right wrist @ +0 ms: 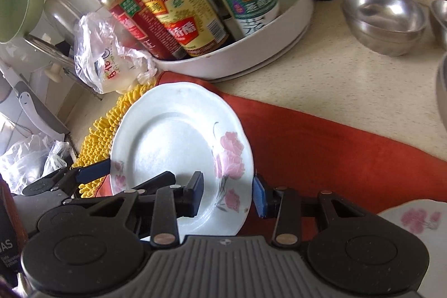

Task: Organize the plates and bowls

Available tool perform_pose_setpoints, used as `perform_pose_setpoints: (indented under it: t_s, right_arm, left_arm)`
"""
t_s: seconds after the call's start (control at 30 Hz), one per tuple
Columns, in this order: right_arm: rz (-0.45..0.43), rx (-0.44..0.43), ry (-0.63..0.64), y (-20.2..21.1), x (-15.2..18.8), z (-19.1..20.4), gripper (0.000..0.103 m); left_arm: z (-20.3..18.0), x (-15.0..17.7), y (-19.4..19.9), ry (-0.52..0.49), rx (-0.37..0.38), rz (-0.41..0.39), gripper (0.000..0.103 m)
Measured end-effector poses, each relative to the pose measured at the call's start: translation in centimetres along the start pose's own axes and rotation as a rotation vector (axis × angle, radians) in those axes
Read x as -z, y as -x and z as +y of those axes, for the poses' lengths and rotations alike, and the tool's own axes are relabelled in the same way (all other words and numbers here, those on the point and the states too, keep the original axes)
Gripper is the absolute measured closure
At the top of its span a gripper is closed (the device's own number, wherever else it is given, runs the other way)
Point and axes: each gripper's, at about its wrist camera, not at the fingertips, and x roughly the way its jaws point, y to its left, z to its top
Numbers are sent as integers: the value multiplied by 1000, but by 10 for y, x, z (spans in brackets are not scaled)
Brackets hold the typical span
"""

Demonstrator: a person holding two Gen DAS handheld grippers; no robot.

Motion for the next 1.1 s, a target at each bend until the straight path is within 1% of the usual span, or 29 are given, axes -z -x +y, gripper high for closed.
perform_pose_setpoints:
  t_s: [0.27,0.6,0.63,0.67,0.7,0.73,0.77,0.8,0.83,0.87,0.9,0.97,1.03,1.07,1.1]
  right_arm:
    - [-53,24,-51,37,16,-28,64]
    - [-117,80,-141,91,47,-67,64]
    - [-124,76,-150,96,50,-70,64]
    - [-132,30,-163,102,53,-74,64]
    - [-126,-2,-180,105,55,-74,69]
    - [-138,36,-173,109,57,-71,74]
    - [-164,60,-157,116,60,-72,75]
    - [-176,74,-163,120,62,-76,75]
    - [-185,112,-168,124,65,-84,76]
    - [-197,161,-184,126,69,-94,76]
    - [-193,172,-211,126,71,-104,76]
    - [-198,128,-295,126,77,-125,76]
    - [-211,104,-295,124,79,-125,76]
    - [-217,89,-288,122,78,-121,76]
    - [-216,80,-269,119,74,-117,76]
  left_arm:
    - [-40,3,11,-59,37,-25,7]
    - [-96,11,25,-171,125,-45,7]
    - [-102,13,27,-187,144,-49,11]
    - [-109,15,31,-213,214,-55,24]
    - [-120,17,35,-236,273,-40,28]
    - [-136,22,38,-292,265,-42,31]
    - [-150,28,41,-352,250,-69,18]
    - [-156,33,42,-374,247,-82,14]
    - [-156,35,43,-361,270,-80,18]
    - [-152,35,44,-343,314,-76,19]
    - [-145,32,44,-321,321,-80,19]
    - [-122,24,46,-248,288,-112,19]
    - [-94,14,47,-180,271,-113,17]
    - [-80,11,44,-144,256,-108,13]
    - [-69,9,39,-116,246,-95,13]
